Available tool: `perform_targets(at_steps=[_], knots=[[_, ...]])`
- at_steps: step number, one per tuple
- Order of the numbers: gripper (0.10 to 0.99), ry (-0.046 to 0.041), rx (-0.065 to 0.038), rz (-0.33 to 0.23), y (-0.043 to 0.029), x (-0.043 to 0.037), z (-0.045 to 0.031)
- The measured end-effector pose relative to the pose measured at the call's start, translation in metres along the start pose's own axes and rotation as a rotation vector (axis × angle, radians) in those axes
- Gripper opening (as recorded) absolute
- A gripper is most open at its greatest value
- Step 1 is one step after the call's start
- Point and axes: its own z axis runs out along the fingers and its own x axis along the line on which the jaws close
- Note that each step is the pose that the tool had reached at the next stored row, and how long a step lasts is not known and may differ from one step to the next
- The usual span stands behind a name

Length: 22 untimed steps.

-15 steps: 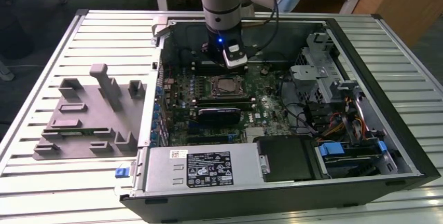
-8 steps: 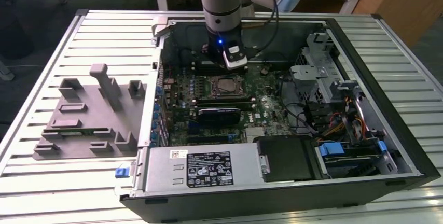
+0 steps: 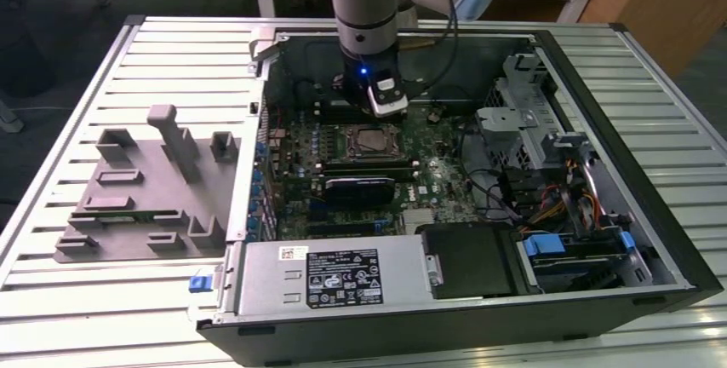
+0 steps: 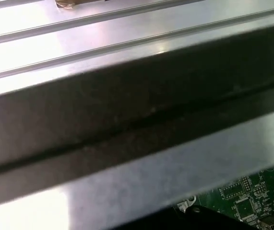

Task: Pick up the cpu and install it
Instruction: 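Install the first cpu locking lever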

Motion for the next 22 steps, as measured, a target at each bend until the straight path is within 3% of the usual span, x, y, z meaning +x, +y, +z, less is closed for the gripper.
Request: perform_targets(at_steps=[4,8,22], knots=[[0.106,0.0005,-0.001,0.000,-0.0008,-0.0010,0.0014],[0.106,0.0065,-0.021,0.003,-0.0010,-0.0015,0.0016],[0.106,0.0062,-0.021,0.005,0.0010,-0.0026,-0.0100]])
